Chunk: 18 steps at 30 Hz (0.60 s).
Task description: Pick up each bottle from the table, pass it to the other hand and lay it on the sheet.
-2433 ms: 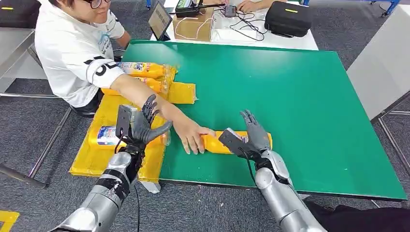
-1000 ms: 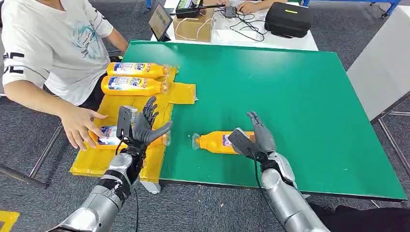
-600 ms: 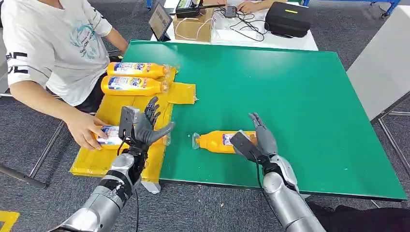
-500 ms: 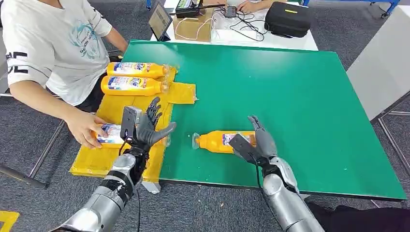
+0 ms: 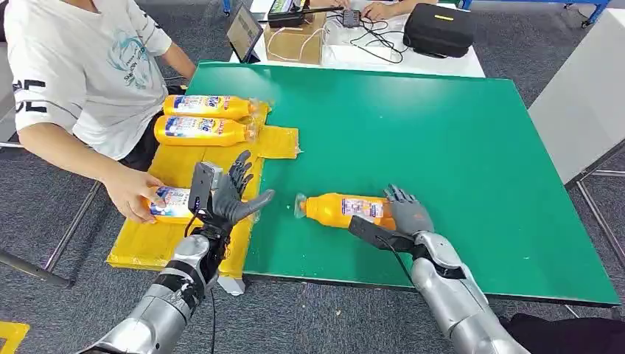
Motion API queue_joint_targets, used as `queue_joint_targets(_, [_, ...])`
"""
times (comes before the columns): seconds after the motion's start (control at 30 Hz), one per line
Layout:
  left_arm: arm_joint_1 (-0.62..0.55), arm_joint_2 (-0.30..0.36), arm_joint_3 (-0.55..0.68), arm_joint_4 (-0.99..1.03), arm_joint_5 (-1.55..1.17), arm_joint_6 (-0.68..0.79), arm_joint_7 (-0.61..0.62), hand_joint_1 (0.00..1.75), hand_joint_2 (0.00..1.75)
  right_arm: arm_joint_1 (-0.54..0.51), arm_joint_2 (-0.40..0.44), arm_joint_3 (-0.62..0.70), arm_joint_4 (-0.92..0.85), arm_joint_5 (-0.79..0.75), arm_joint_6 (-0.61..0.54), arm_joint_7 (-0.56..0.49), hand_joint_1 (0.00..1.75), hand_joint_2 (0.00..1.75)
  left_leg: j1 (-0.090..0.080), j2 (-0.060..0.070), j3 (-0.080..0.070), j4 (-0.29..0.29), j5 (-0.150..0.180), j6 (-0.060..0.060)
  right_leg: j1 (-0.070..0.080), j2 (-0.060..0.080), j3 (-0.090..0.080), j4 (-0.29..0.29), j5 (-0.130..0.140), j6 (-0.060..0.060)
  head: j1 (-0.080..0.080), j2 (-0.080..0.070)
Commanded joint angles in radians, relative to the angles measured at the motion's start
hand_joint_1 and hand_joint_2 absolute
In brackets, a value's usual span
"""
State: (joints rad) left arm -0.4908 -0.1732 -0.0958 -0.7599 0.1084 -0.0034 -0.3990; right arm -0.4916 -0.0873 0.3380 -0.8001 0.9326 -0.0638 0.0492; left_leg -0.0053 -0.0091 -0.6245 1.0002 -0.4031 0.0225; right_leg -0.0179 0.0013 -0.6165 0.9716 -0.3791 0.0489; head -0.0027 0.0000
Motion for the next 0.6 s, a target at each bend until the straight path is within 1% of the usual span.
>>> queue_joint_targets(0.03, [-0.015, 0.018, -0.009, 0.038, 0.013, -0.014, 0.006, 0.0, 1.75, -0.095, -0.042, 0.121, 0.225, 0.047, 0.081, 0.016, 0.0, 1.75, 0.001, 0.0, 0.004, 0.0, -0.002, -0.001, 0.002, -0.001, 0.005, -0.001, -0.002, -0.002, 0.0, 0.0])
queue_joint_targets(0.07, [-0.013, 0.019, -0.006, 0.035, 0.014, -0.016, 0.006, 0.0, 1.75, -0.106, -0.039, 0.122, 0.237, 0.039, 0.096, 0.005, 0.84, 1.75, 0.001, 0.0, 0.004, -0.001, -0.001, -0.001, 0.001, 0.0, 0.004, -0.001, -0.001, -0.002, 0.0, 0.0])
queue_joint_targets(0.1, [-0.014, 0.02, -0.004, 0.036, 0.016, -0.02, 0.007, 0.0, 1.75, -0.118, -0.036, 0.124, 0.249, 0.028, 0.112, -0.008, 1.61, 1.75, 0.002, 0.0, 0.006, -0.001, -0.002, -0.002, 0.002, -0.001, 0.006, -0.001, -0.002, -0.002, 0.0, 0.0])
queue_joint_targets(0.13, [-0.016, 0.021, -0.002, 0.038, 0.017, -0.023, 0.008, 0.0, 1.75, -0.128, -0.029, 0.119, 0.257, 0.01, 0.123, -0.024, 1.71, 1.75, 0.001, 0.001, 0.005, 0.0, -0.002, -0.002, 0.002, 0.0, 0.005, -0.001, -0.001, -0.002, 0.0, 0.0])
queue_joint_targets(0.2, [-0.021, 0.02, 0.001, 0.045, 0.02, -0.029, 0.009, 0.0, 1.75, -0.148, -0.015, 0.122, 0.284, -0.023, 0.139, -0.051, 1.68, 1.75, 0.002, 0.002, 0.005, 0.0, -0.002, -0.002, 0.002, 0.001, 0.005, -0.001, -0.001, -0.002, 0.0, 0.0])
queue_joint_targets(0.3, [-0.038, 0.023, -0.001, 0.055, 0.019, -0.023, 0.01, 0.0, 1.75, -0.176, 0.003, 0.123, 0.308, -0.059, 0.142, -0.073, 1.75, 1.75, 0.001, 0.001, 0.005, 0.0, -0.001, -0.001, 0.001, 0.0, 0.005, -0.001, 0.0, -0.002, 0.0, 0.0])
queue_joint_targets(0.33, [-0.044, 0.027, -0.001, 0.051, 0.018, -0.023, 0.009, 0.0, 1.75, -0.182, 0.009, 0.112, 0.306, -0.075, 0.138, -0.082, 1.73, 1.75, 0.002, 0.002, 0.006, 0.0, -0.001, -0.002, 0.002, 0.001, 0.006, -0.001, -0.001, -0.002, 0.0, 0.0])
queue_joint_targets(0.37, [-0.047, 0.034, -0.002, 0.043, 0.013, -0.015, 0.002, 0.0, 1.75, -0.185, 0.019, 0.088, 0.301, -0.107, 0.122, -0.1, 1.75, 1.75, 0.002, 0.002, 0.008, 0.0, -0.002, -0.003, 0.002, 0.0, 0.007, -0.001, -0.001, -0.003, 0.0, 0.0])
queue_joint_targets(0.53, [-0.051, 0.04, 0.001, 0.038, 0.015, -0.019, 0.003, 0.0, 1.75, -0.19, 0.023, 0.092, 0.299, -0.106, 0.123, -0.099, 1.75, 1.75, 0.002, 0.003, 0.006, 0.0, -0.001, -0.002, 0.002, 0.001, 0.006, 0.0, 0.0, -0.002, 0.0, 0.0])
queue_joint_targets(0.57, [-0.05, 0.042, -0.001, 0.03, 0.002, 0.008, -0.005, 0.0, 1.75, -0.181, 0.039, 0.039, 0.28, -0.173, 0.088, -0.136, 1.75, 1.75, 0.002, 0.002, 0.007, 0.0, -0.002, -0.002, 0.003, 0.001, 0.007, 0.0, -0.001, -0.003, 0.0, 0.0])
queue_joint_targets(0.6, [-0.055, 0.047, -0.003, 0.029, -0.011, 0.026, -0.01, 0.0, 1.75, -0.176, 0.058, 0.005, 0.267, -0.217, 0.068, -0.151, 1.75, 1.75, 0.002, 0.002, 0.006, 0.0, -0.002, -0.002, 0.002, 0.001, 0.006, 0.0, -0.001, -0.002, 0.0, 0.0])
